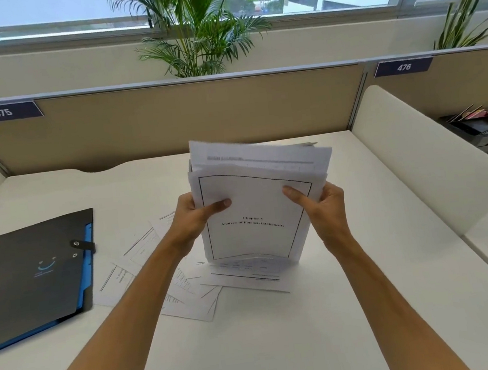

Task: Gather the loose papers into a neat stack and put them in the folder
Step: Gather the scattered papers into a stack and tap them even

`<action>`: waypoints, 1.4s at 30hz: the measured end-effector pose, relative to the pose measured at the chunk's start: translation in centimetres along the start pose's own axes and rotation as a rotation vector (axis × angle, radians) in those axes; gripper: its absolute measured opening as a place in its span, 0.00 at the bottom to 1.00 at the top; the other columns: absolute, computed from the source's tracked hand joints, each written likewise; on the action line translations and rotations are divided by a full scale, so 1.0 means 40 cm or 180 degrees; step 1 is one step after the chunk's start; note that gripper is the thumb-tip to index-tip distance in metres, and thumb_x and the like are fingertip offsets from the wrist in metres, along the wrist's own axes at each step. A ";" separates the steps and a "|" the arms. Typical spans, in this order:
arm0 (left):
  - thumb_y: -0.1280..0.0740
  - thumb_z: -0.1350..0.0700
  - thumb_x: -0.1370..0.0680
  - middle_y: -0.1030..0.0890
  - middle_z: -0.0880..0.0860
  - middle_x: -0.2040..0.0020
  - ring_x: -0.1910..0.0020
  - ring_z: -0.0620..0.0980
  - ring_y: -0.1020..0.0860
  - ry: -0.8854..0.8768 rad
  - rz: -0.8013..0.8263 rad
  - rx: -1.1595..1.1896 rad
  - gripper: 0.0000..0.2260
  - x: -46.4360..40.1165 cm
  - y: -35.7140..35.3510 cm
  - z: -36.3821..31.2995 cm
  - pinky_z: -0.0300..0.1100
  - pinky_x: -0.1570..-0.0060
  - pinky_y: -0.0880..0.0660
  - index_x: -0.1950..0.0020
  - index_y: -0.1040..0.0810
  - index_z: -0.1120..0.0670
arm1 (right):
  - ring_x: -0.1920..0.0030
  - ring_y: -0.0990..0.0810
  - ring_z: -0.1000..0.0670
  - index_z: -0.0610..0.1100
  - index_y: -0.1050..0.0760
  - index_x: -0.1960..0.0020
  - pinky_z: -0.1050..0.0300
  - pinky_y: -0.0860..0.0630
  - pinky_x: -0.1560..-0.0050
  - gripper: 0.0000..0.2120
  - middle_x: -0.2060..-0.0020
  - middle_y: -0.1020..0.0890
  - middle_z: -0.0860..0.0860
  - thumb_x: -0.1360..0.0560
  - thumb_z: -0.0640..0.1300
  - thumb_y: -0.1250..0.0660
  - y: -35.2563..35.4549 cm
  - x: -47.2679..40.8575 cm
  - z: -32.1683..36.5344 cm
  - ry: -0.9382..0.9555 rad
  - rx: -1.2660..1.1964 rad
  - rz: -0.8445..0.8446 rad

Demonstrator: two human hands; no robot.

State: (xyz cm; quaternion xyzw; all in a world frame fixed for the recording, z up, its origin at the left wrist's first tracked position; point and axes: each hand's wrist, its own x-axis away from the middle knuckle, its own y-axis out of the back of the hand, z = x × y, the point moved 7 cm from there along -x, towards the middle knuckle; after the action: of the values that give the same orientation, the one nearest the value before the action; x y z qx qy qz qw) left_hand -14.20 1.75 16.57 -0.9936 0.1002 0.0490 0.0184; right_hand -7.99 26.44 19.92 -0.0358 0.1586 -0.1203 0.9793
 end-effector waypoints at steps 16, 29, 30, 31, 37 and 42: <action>0.28 0.60 0.26 0.16 0.55 0.45 0.45 0.55 0.19 0.0444 -0.0020 -0.0246 0.13 -0.011 -0.026 0.088 0.54 0.43 0.22 0.42 0.18 0.58 | 0.59 0.14 0.56 0.53 0.17 0.58 0.63 0.19 0.59 0.05 0.62 0.13 0.57 0.26 0.43 0.26 -0.001 0.026 -0.121 -0.0550 0.0282 0.0089; 0.25 0.57 0.28 0.16 0.50 0.45 0.44 0.50 0.20 0.0816 0.0054 -0.0263 0.17 0.019 -0.048 0.202 0.47 0.41 0.25 0.39 0.19 0.54 | 0.58 0.15 0.59 0.54 0.17 0.55 0.69 0.22 0.60 0.09 0.60 0.13 0.59 0.29 0.41 0.24 0.018 0.083 -0.243 -0.0901 0.0331 0.0023; 0.26 0.57 0.27 0.16 0.49 0.45 0.44 0.49 0.21 0.0879 0.0029 -0.0251 0.17 0.022 -0.047 0.214 0.47 0.41 0.27 0.39 0.19 0.53 | 0.59 0.15 0.60 0.54 0.18 0.55 0.69 0.22 0.60 0.09 0.60 0.13 0.59 0.28 0.41 0.25 0.022 0.089 -0.260 -0.0949 0.0372 -0.0018; 0.27 0.57 0.26 0.16 0.48 0.46 0.44 0.48 0.21 0.0924 -0.0013 -0.0222 0.16 0.022 -0.047 0.222 0.47 0.41 0.28 0.38 0.20 0.53 | 0.60 0.15 0.61 0.54 0.18 0.55 0.69 0.22 0.60 0.08 0.60 0.13 0.58 0.27 0.42 0.25 0.024 0.093 -0.274 -0.0976 0.0408 -0.0046; 0.29 0.57 0.24 0.17 0.47 0.51 0.50 0.49 0.19 0.1032 -0.0369 -0.0128 0.14 0.006 -0.044 0.221 0.45 0.51 0.23 0.39 0.21 0.55 | 0.58 0.15 0.60 0.47 0.17 0.50 0.68 0.21 0.59 0.05 0.60 0.14 0.58 0.25 0.47 0.28 0.040 0.083 -0.280 -0.0763 0.0587 -0.0367; 0.29 0.58 0.24 0.14 0.48 0.53 0.56 0.47 0.16 0.0998 -0.0461 -0.0125 0.07 -0.005 -0.035 0.216 0.36 0.62 0.20 0.47 0.17 0.53 | 0.59 0.16 0.62 0.49 0.18 0.51 0.67 0.21 0.57 0.03 0.59 0.15 0.59 0.23 0.45 0.30 0.065 0.061 -0.275 -0.0636 0.0834 -0.0627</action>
State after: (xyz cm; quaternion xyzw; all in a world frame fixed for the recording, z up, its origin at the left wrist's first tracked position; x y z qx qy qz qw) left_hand -14.90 3.55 8.05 -0.9938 0.0291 -0.1061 -0.0134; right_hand -8.69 28.01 8.47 0.0649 0.0393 -0.2310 0.9700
